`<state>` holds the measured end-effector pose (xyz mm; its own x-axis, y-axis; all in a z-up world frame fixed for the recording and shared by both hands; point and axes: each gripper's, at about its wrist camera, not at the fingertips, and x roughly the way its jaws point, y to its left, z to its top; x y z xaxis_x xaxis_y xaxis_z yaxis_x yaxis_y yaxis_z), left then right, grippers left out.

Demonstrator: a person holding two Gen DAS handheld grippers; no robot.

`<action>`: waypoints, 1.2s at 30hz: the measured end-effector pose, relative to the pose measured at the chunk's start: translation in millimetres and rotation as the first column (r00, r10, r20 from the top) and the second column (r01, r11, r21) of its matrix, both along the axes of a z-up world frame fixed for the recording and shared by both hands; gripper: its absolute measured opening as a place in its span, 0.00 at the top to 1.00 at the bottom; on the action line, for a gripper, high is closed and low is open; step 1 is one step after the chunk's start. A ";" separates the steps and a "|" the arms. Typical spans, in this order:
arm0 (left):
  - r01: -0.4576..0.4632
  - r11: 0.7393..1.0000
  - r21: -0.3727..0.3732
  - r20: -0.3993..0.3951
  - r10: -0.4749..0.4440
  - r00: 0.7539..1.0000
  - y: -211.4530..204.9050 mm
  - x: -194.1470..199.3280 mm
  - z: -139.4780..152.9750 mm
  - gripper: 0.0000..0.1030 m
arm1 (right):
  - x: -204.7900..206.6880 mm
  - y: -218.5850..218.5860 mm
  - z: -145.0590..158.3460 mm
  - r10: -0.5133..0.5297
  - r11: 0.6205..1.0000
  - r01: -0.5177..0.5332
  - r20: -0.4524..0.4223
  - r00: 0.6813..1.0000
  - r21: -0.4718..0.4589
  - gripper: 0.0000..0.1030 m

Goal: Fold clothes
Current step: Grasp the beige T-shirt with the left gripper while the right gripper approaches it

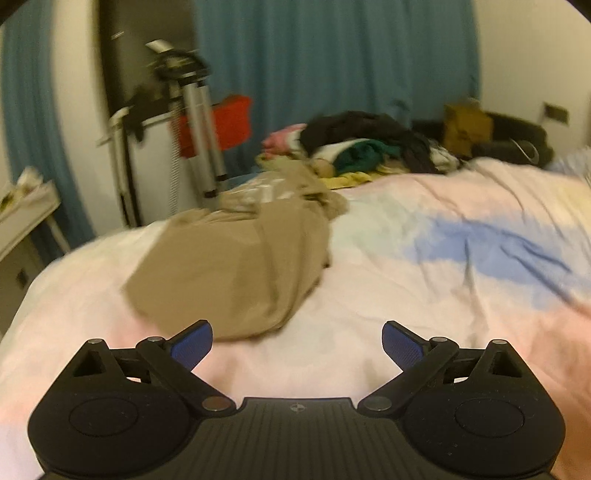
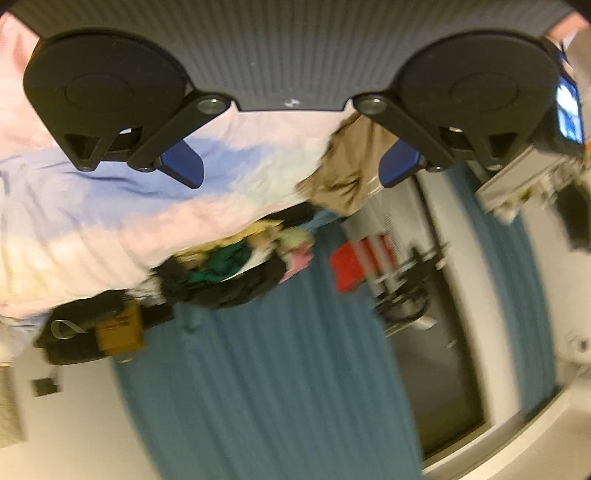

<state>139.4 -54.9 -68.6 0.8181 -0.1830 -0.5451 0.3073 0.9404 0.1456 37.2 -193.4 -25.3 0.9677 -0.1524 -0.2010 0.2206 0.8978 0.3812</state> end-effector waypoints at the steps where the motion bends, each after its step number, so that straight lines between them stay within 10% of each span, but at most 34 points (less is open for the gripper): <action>1: 0.015 1.000 0.002 0.008 -0.015 1.000 -7.6 7.7 -5.2 0.10 | -0.8 -4.3 -2.2 -0.034 0.999 0.034 0.005 0.999 0.013 0.00; 11: -0.003 0.997 0.072 0.111 -0.005 0.994 -64.1 99.8 -46.9 0.31 | 41.0 -31.8 -45.2 -0.124 0.988 0.128 -0.043 0.991 0.082 0.01; 17: -0.080 0.997 -0.021 0.101 0.082 0.992 -46.2 135.6 -34.9 0.91 | 73.3 -22.4 -67.4 -0.072 0.997 0.073 -0.054 0.996 0.033 0.01; 24: -0.003 0.964 -0.265 0.105 0.032 0.994 18.7 77.8 37.3 0.94 | 90.5 -14.3 -73.5 -0.052 0.998 0.052 -0.015 0.999 -0.031 0.01; 36: 0.093 0.803 -0.589 0.171 0.012 0.985 147.6 -34.3 117.9 0.96 | 43.5 36.8 -45.2 0.101 0.976 -0.091 0.040 0.994 -0.200 0.01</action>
